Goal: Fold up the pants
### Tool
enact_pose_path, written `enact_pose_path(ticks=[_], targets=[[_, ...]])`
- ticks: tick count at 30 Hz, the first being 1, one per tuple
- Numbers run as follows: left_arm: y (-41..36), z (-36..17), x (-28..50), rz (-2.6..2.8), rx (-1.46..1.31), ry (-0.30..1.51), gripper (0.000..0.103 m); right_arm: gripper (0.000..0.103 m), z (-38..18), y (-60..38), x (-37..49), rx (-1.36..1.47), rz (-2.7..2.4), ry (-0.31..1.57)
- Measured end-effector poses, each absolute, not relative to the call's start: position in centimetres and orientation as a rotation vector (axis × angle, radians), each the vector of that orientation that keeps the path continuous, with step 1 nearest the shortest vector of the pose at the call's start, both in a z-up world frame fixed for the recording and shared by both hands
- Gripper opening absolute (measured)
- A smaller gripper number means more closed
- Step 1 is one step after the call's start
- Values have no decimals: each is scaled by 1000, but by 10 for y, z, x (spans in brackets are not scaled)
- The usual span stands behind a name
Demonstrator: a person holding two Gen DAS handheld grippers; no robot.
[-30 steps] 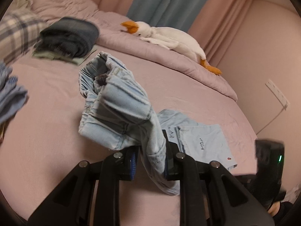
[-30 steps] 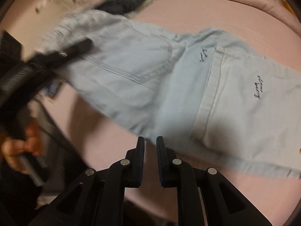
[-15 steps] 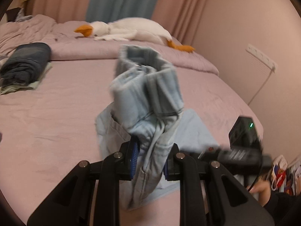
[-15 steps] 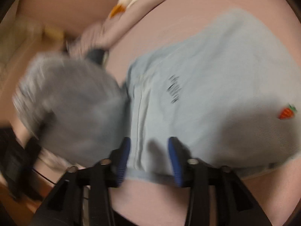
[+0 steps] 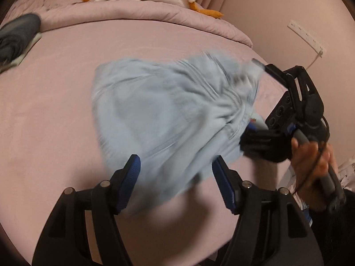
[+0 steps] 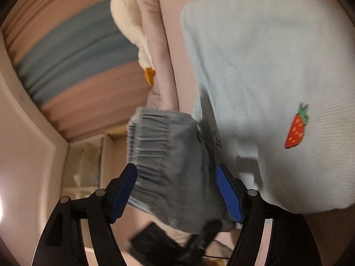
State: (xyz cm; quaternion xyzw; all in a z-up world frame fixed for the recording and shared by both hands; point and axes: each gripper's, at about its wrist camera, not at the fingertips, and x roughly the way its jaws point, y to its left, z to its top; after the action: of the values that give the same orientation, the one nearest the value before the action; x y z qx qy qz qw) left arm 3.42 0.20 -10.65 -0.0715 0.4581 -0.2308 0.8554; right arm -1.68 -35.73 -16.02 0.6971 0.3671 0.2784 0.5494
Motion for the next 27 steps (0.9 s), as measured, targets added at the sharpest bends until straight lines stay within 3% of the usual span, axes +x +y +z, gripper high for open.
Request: enact_pose_path(ticks=[5,8,9,12,16,23,27], targets=[[38,-110,19,-405,-262,962,69,78,-147,-359,-22,1637,617,861],[59,-115,15,-360,-344,976,69,77,-127,-341,-4,1424,521,950],[63,-116,12,-349,-359,978,69,74,-119,-334,0,1325,485,982],[73,-116,8,-324,-397,982,69,46,-97,-310,7,1025,375,1062],[77,-116,3,-312,-404,988,69,33,-75,-293,8,765,326,1031],[82,-120,3,-303,-394,1003,69,30,-25,-311,6,622,311,862],[75,-122,11,-305,-380,1017,69,30,-37,-340,6,601,236,857]])
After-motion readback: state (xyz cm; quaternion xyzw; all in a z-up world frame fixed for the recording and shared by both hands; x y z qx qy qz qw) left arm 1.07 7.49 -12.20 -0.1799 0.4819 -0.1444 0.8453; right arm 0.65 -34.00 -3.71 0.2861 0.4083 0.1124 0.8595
